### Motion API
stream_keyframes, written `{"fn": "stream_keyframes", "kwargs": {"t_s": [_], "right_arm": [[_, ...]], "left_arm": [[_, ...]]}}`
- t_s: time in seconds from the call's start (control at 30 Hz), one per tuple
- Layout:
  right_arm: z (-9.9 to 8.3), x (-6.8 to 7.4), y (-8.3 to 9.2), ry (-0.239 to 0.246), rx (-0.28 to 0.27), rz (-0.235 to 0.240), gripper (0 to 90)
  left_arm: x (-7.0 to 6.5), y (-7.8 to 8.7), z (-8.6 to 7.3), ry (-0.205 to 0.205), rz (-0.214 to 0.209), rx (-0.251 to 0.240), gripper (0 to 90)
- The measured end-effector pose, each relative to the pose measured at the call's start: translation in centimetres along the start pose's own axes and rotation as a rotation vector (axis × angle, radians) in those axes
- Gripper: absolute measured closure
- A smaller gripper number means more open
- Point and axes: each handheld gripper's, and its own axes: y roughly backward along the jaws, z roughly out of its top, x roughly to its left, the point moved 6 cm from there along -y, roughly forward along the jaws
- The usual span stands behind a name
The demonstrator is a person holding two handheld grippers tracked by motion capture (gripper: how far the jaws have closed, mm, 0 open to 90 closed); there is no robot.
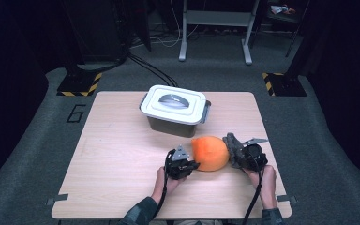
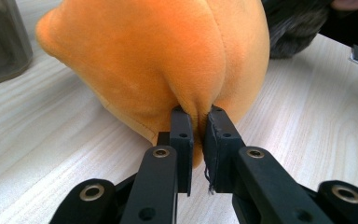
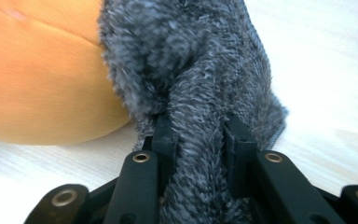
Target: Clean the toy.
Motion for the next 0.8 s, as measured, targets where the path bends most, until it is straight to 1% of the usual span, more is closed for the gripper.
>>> {"fn": "stream_keyframes", "kwargs": {"t_s": [0.1,0.13,0.17,0.2,0.23,0.3,0.33,0.37,0.4,0.47,0.5,0.53,0.57,0.6,0.63,0.67,0.7,0.77,0.8], "right_arm": [[0.6,0.4,1.5,0.017,-0.034,-0.007,70.4],[0.8,0.7,2.0,0.025,-0.045,0.001,70.4],[1.1,1.0,2.5,0.034,-0.053,-0.004,70.4],[1.4,1.4,2.9,0.053,-0.074,-0.004,70.4],[1.7,1.9,3.3,0.057,-0.086,0.002,70.4],[2.1,2.9,3.8,0.087,-0.102,0.025,70.4],[2.4,3.5,3.9,0.104,-0.104,0.024,70.4],[2.4,3.5,3.9,0.104,-0.104,0.024,70.4],[2.6,4.2,3.5,0.132,-0.091,0.034,70.4],[2.5,4.5,2.8,0.136,-0.056,0.028,70.5],[2.5,4.5,2.4,0.144,-0.054,0.023,70.5],[2.4,4.6,2.1,0.136,-0.047,0.014,70.6],[2.4,4.6,2.0,0.128,-0.046,0.026,70.6],[2.4,4.4,1.9,0.130,-0.054,0.028,70.6],[2.3,4.4,1.9,0.113,-0.042,0.030,70.6],[2.4,4.2,1.8,0.124,-0.052,0.033,70.6],[2.3,4.2,1.8,0.114,-0.047,0.035,70.6],[2.4,4.2,1.7,0.124,-0.045,0.030,70.7],[2.5,4.2,1.7,0.120,-0.048,0.030,70.6]], "left_arm": [[0.0,0.0,0.0,-0.002,-0.001,-0.001,82.4],[0.0,0.0,0.0,-0.004,0.000,-0.001,82.4],[0.0,0.0,0.0,-0.005,0.000,-0.001,82.4],[0.0,0.0,0.0,-0.005,0.000,-0.002,82.4],[0.0,0.0,0.0,-0.005,0.000,-0.002,82.3],[0.0,0.0,0.0,-0.004,-0.003,-0.003,82.2],[0.0,0.0,0.0,-0.006,0.001,-0.006,82.1],[0.0,0.0,0.0,-0.006,0.001,-0.006,81.9],[0.0,0.0,0.1,-0.004,0.000,-0.010,81.7],[0.0,0.0,0.1,-0.009,0.003,-0.018,80.5],[0.0,0.1,0.1,-0.004,-0.001,-0.020,79.3],[0.0,0.1,0.0,-0.009,-0.003,-0.024,77.5],[0.0,0.2,-0.1,-0.011,-0.008,-0.024,75.0],[0.0,0.2,-0.2,-0.006,-0.006,-0.029,72.1],[0.0,0.3,-0.3,-0.017,-0.006,-0.025,68.6],[-0.1,0.3,-0.4,-0.017,0.000,-0.029,65.7],[-0.2,0.3,-0.5,-0.022,0.008,-0.029,62.3],[-0.4,0.3,-0.6,-0.037,0.025,-0.032,56.2],[-0.5,0.3,-0.6,-0.050,0.036,-0.029,53.8]]}}
